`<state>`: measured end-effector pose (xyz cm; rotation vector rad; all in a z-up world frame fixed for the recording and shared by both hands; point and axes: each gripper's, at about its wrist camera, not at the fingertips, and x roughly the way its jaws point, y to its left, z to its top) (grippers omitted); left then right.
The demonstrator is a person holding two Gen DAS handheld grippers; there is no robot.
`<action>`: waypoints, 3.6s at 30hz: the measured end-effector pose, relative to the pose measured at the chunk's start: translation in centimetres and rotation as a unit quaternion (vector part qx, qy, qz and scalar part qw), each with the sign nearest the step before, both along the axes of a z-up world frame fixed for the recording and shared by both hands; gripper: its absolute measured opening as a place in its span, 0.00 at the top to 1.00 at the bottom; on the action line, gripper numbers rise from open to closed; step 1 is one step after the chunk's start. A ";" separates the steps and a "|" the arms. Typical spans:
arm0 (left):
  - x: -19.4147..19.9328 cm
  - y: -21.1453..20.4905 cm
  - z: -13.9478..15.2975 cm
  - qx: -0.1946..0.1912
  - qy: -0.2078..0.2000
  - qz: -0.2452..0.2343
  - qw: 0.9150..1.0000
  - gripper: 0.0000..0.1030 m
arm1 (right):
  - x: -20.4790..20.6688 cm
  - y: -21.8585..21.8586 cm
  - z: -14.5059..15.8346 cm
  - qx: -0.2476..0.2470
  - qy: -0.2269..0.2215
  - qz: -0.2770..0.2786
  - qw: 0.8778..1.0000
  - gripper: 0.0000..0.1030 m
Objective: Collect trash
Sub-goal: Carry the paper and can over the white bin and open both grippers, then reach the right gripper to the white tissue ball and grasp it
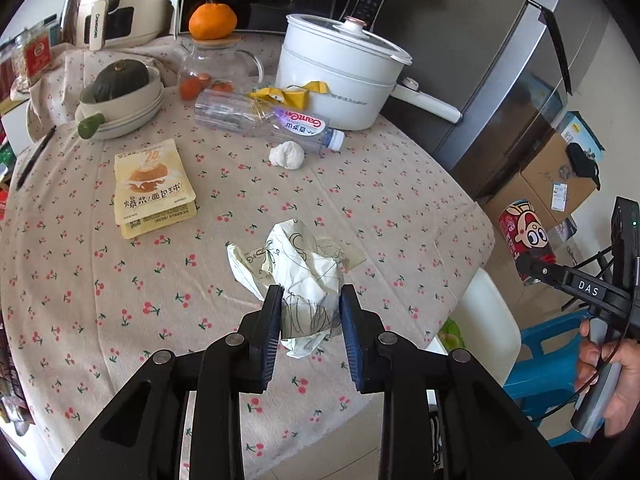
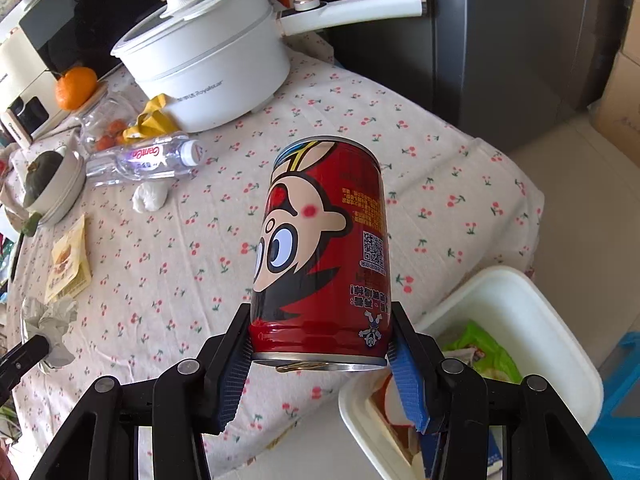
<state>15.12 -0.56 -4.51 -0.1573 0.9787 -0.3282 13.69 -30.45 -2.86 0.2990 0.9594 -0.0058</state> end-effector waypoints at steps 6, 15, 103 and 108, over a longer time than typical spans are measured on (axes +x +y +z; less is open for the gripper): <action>-5.1 -0.9 0.9 -0.028 -0.005 -0.019 0.999 0.71 | -4.8 -0.7 0.4 -0.011 -0.010 0.011 1.000 0.46; -9.2 -2.9 -0.2 -0.042 0.003 -0.053 0.998 0.71 | -8.4 -3.1 -1.7 -0.002 0.018 0.007 1.000 0.46; 2.8 6.3 -1.1 0.091 -0.027 0.104 0.990 0.00 | 0.7 3.4 0.6 -0.133 -0.038 0.035 0.990 0.03; 7.6 9.8 -2.9 0.070 0.012 0.147 0.987 0.00 | 4.2 7.0 1.2 -0.129 -0.057 0.063 0.988 0.03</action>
